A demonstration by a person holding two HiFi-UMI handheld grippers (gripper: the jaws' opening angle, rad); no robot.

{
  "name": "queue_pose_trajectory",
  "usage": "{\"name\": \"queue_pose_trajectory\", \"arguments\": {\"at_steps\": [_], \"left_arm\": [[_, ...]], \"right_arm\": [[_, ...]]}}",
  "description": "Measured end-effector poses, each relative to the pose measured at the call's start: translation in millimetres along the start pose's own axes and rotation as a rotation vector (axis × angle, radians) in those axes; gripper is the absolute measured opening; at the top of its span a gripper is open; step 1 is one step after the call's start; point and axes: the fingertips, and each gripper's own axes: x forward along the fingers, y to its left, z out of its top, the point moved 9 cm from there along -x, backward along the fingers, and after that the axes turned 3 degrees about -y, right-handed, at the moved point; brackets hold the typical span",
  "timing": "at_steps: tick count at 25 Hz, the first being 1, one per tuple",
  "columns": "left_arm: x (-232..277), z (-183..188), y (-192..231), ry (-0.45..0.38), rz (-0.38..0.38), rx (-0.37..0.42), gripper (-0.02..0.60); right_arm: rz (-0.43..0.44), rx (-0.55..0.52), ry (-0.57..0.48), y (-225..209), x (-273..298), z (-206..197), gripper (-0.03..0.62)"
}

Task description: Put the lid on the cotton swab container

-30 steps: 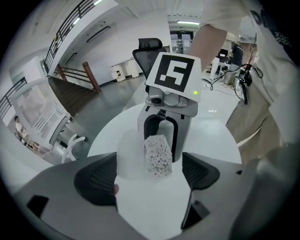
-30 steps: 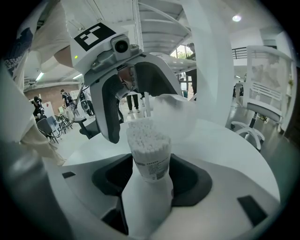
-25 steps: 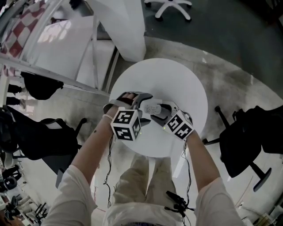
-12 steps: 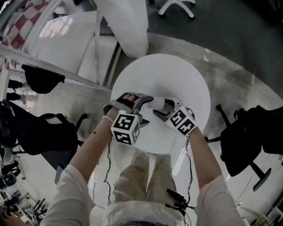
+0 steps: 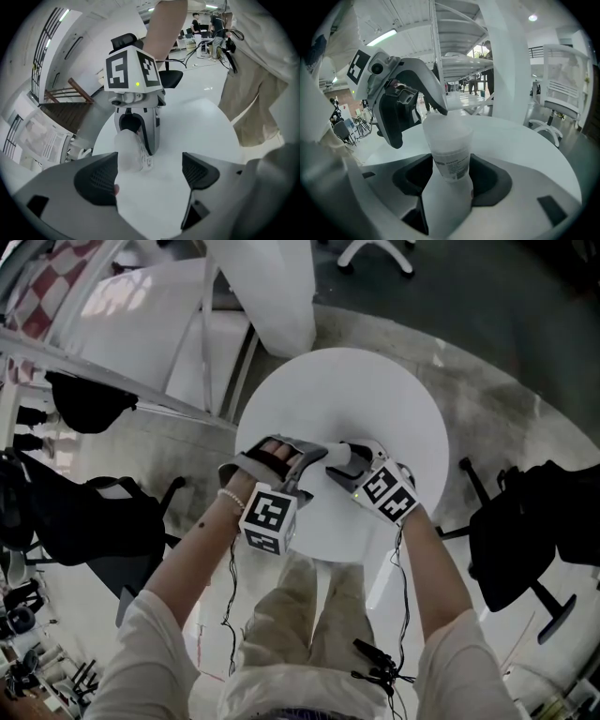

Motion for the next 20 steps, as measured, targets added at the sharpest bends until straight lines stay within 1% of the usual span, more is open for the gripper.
{"name": "queue_pose_trajectory", "arguments": {"at_steps": [3,8,20], "left_arm": [[2.3,-1.2,-5.5,0.022,0.008,0.044,0.407],[1.2,-1.0,-3.8,0.032,0.036,0.058,0.407],[6.7,-0.7,-11.2,0.081,0.102,0.142,0.407]], "right_arm": [[0.001,0.000,0.001,0.6,0.7,0.0,0.253],[-0.001,0.002,0.002,0.4,1.9,0.4,0.253],[-0.004,0.000,0.006,0.2,1.2,0.0,0.255]]}}
